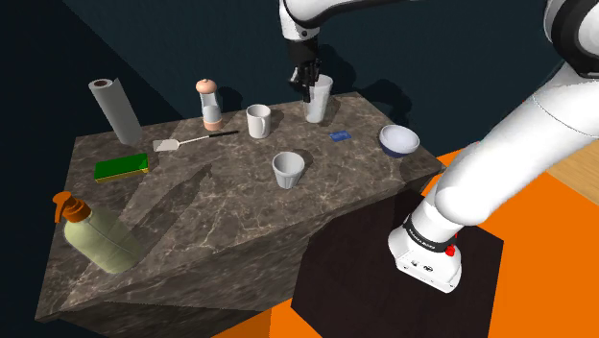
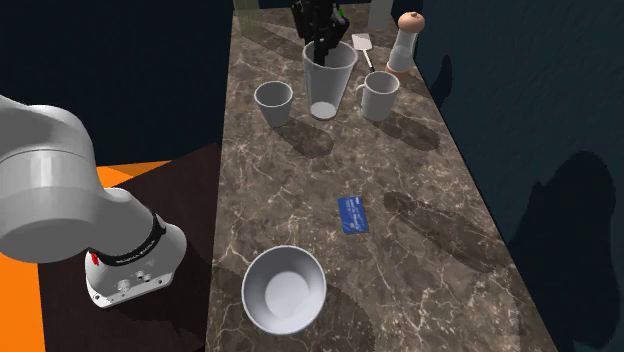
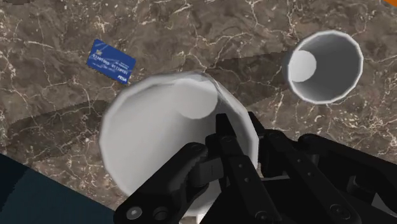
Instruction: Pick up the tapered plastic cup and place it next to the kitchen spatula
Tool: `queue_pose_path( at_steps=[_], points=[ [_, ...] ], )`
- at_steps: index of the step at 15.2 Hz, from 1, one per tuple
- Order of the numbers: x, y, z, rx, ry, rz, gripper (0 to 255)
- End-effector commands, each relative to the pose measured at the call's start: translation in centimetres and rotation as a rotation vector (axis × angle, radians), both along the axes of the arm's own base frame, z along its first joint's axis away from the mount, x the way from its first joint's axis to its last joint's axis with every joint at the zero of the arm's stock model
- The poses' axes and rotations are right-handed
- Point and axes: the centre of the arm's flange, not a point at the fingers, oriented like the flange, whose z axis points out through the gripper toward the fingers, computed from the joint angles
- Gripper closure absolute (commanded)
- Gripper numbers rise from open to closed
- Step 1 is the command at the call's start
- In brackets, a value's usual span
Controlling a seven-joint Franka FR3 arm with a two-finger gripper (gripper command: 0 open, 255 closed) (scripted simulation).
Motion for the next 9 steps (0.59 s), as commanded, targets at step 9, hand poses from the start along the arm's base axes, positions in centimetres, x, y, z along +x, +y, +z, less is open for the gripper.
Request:
queue_pose_path(
  at_steps=[9],
  points=[
    [11.1, 7.2, -3.5, 0.001, -0.001, 0.000, 255]
  ],
)
